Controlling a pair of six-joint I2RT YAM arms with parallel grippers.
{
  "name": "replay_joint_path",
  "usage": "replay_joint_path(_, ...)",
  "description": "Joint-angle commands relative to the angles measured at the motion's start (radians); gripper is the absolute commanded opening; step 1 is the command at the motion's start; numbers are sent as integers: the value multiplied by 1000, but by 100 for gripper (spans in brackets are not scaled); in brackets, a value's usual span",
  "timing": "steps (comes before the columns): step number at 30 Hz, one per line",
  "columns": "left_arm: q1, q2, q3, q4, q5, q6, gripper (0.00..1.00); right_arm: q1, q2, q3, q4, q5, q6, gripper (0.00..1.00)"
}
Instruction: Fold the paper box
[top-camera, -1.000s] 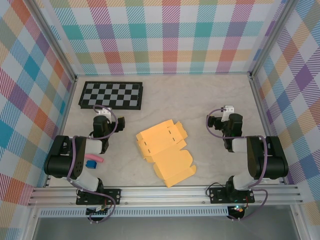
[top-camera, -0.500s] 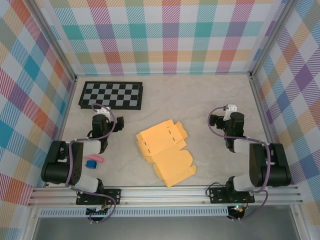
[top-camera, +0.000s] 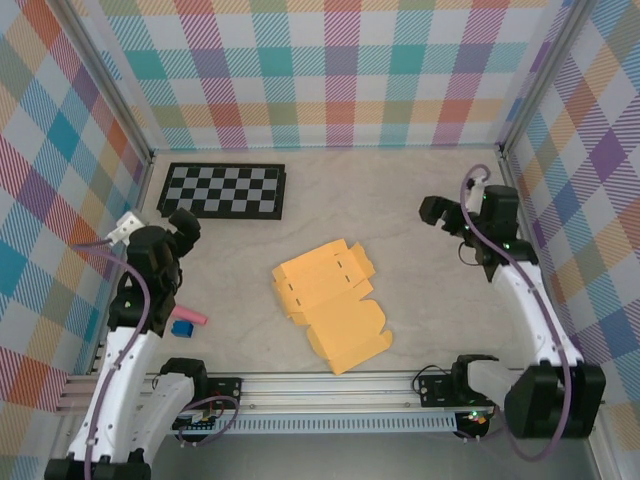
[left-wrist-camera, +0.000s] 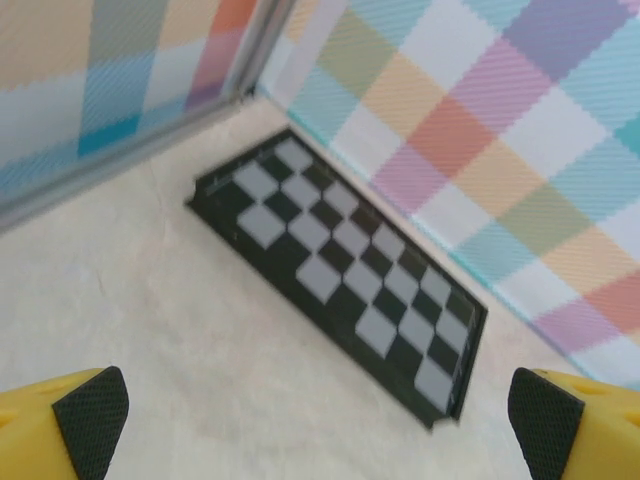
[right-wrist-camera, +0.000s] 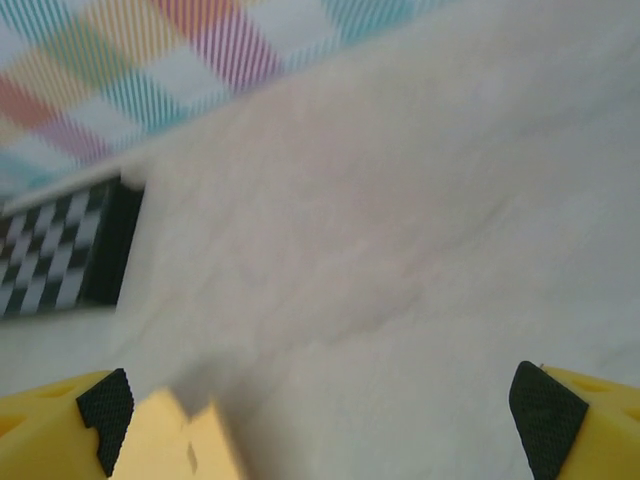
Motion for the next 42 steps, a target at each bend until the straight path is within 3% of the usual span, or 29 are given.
replay_joint_path(1,6,-9,-40,-231,238,-59,100,109,124,24,-271,-150,-103,95)
replay_joint_path(5,-20,-2,-149,-160,437,-121,100,222,236,18,-239,-86,-183,89)
replay_joint_path(11,-69,47,-202,-60,576,-121,100,351,439,82,-156,-55,-254,80)
replay_joint_path(21,-173,362,-141,-11,740,-58,100,376,611,203,-125,-28,-306,73)
replay_joint_path(28,-249,444,-128,63,747,-75,100,385,663,263,-140,-65,-292,51)
replay_joint_path(33,-275,517,-100,67,733,-61,100,388,683,265,-129,-71,-303,29)
replay_joint_path(35,-290,560,-75,72,730,-50,100,388,670,266,-134,-37,-317,21)
replay_joint_path(42,-356,683,13,117,682,-50,100,384,562,239,-132,171,-329,7)
